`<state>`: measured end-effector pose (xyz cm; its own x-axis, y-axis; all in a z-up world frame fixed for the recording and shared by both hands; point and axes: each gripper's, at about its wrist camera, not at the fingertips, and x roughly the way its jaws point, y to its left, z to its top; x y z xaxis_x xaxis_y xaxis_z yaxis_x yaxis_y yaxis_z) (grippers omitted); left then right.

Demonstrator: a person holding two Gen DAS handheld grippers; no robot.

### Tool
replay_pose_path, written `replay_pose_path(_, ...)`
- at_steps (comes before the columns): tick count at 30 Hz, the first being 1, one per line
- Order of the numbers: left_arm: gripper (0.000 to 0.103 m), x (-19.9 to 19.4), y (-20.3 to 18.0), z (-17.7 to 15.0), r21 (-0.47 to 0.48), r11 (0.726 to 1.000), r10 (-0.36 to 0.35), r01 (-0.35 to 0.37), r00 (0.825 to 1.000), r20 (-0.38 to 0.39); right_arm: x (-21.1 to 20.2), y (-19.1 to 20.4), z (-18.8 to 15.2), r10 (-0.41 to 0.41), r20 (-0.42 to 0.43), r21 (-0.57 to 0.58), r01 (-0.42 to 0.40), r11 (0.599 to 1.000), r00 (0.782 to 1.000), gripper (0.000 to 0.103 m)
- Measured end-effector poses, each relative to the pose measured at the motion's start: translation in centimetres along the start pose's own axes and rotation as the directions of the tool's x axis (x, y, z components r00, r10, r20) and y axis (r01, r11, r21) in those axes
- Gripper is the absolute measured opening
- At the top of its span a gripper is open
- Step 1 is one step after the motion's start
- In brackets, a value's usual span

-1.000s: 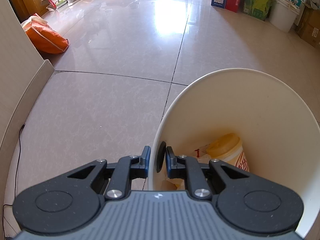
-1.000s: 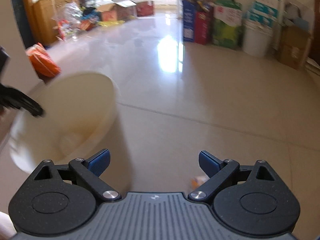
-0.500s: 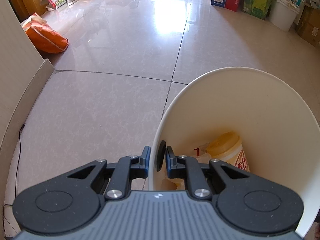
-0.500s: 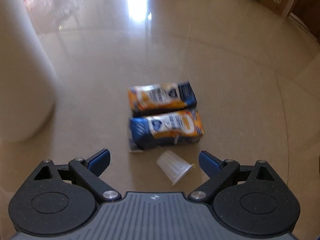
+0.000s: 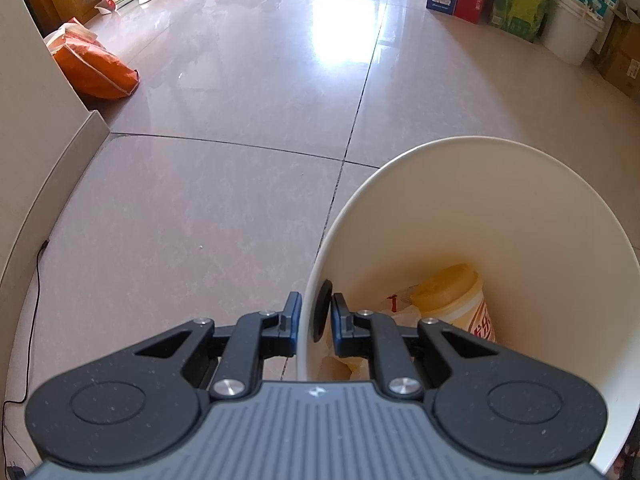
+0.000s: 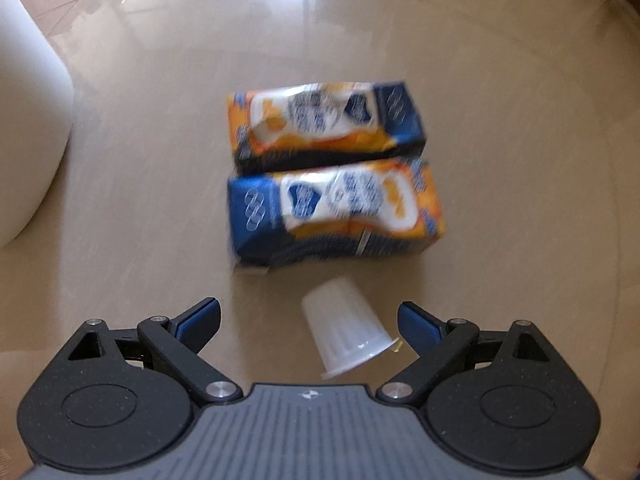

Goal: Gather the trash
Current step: 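Lower the right gripper to the small white cup and grasp it, then carry the white cup over the bin and release it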

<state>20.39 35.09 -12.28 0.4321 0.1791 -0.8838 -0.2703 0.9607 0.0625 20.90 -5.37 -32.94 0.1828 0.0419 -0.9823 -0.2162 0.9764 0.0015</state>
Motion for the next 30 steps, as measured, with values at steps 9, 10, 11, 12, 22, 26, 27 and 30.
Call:
replay_pose_path(9,0.014,0.0,0.1,0.0,-0.001,1.000,-0.003,0.003,1.000,0.001,0.0,-0.2,-1.8,0.058,-0.012,0.034,-0.057,0.998,0.998,0.085)
replay_pose_path(10,0.014,0.0,0.1,0.0,-0.001,1.000,-0.003,0.003,1.000,0.001,0.0,-0.2,-1.7,0.059,-0.014,0.039,-0.059,0.997,0.998,0.083)
replay_pose_path(11,0.014,0.0,0.1,0.0,-0.002,1.000,-0.004,0.004,1.000,0.001,0.0,-0.1,-1.3,0.058,-0.016,0.042,-0.058,0.997,0.998,0.082)
replay_pose_path(12,0.014,0.0,0.1,0.0,-0.003,1.000,-0.004,0.004,1.000,0.001,0.1,-0.1,-1.2,0.052,-0.017,0.043,-0.051,0.998,0.998,0.081)
replay_pose_path(22,0.014,-0.2,0.1,-0.1,0.003,1.000,-0.007,0.007,1.000,0.008,0.3,1.2,-1.3,-0.026,-0.061,0.016,0.027,1.000,0.998,0.048)
replay_pose_path(26,0.013,-0.3,0.2,0.0,0.004,1.000,-0.010,0.010,1.000,0.008,-0.2,1.5,-1.9,-0.033,-0.051,0.039,0.035,0.999,0.998,0.047)
replay_pose_path(27,0.013,-0.3,0.2,0.0,0.006,1.000,-0.010,0.010,1.000,0.009,-0.4,1.3,-1.7,-0.034,-0.048,0.051,0.037,0.998,0.998,0.047)
replay_pose_path(30,0.013,-0.3,0.1,0.0,0.015,1.000,-0.007,0.007,1.000,0.012,-1.7,1.0,-2.2,-0.007,-0.020,0.086,0.009,0.996,1.000,0.047)
